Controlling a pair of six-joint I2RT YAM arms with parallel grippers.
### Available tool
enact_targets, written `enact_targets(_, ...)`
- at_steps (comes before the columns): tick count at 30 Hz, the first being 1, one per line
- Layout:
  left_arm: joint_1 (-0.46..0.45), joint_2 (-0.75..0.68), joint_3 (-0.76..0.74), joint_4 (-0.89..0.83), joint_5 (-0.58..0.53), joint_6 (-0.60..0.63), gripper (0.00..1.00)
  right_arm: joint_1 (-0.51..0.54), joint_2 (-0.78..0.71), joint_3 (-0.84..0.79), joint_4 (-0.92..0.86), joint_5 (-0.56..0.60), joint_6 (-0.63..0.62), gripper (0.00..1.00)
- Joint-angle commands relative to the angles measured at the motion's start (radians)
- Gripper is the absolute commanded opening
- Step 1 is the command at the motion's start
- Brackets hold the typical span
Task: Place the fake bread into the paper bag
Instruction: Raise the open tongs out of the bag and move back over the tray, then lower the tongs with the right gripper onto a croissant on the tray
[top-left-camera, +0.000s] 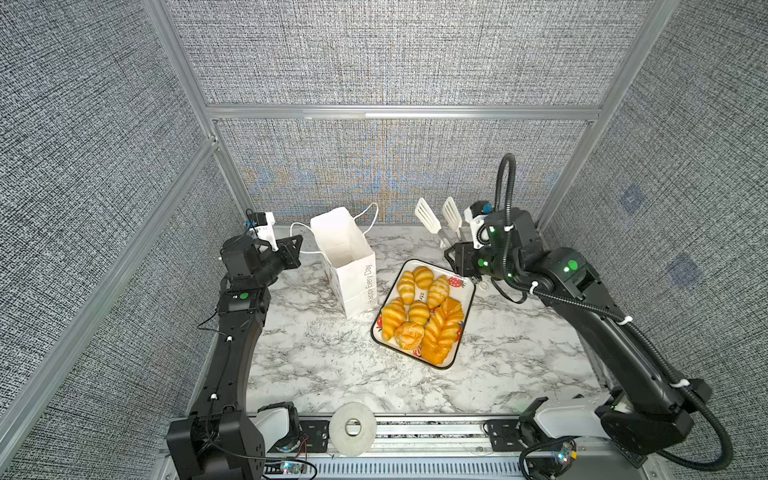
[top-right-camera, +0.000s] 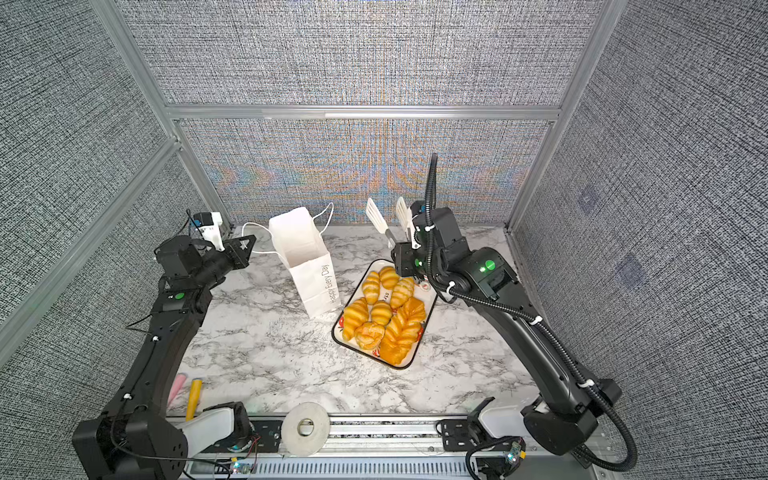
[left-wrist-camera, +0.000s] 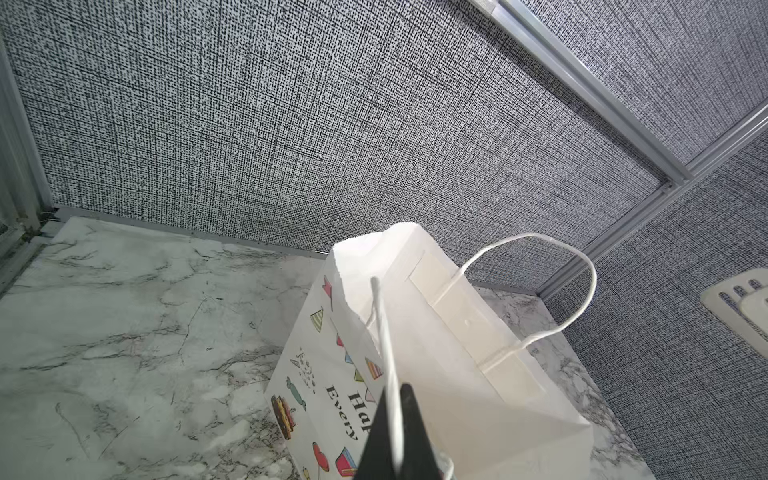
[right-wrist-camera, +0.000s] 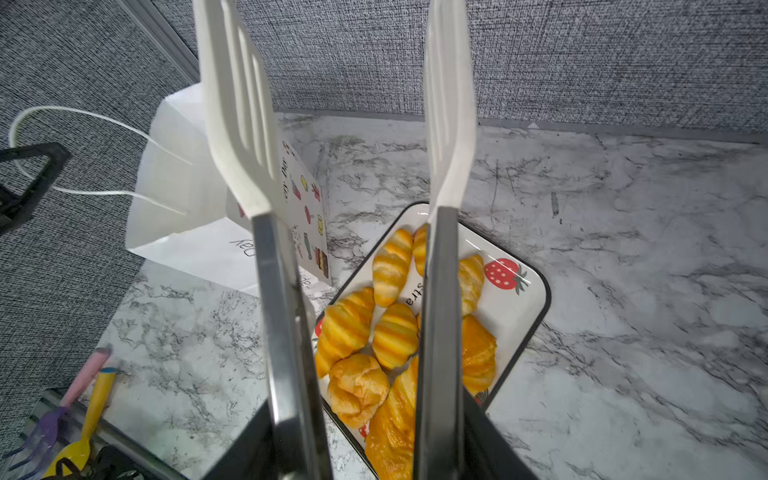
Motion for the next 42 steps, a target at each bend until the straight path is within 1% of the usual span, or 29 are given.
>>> enact_targets(1, 0.003, 0.001, 0.0, 0.018, 0.019, 0.002, 0.0, -0.026, -0.037, -0.056, 0.007, 0.004, 0.02, 0.52)
enact_targets(10, 0.003, 0.001, 0.0, 0.019, 0.019, 0.002, 0.0, -0.086, -0.089, -0.214, 0.0, -0.015, 0.042, 0.52)
enact_targets(17, 0.002, 0.007, 0.001, 0.019, 0.02, 0.001, 0.0, -0.106, -0.093, -0.289, 0.003, -0.021, 0.064, 0.52)
enact_targets(25, 0.003, 0.007, 0.002, 0.019, 0.021, 0.002, 0.0, -0.124, -0.105, -0.402, 0.022, -0.054, 0.102, 0.52)
enact_targets(34, 0.003, 0.006, 0.0, 0.02, 0.024, -0.002, 0.0, -0.134, -0.111, -0.492, 0.048, -0.064, 0.14, 0.52)
enact_targets(42, 0.003, 0.003, 0.001, 0.021, 0.024, -0.002, 0.0, -0.143, -0.067, -0.536, 0.08, -0.076, 0.155, 0.53)
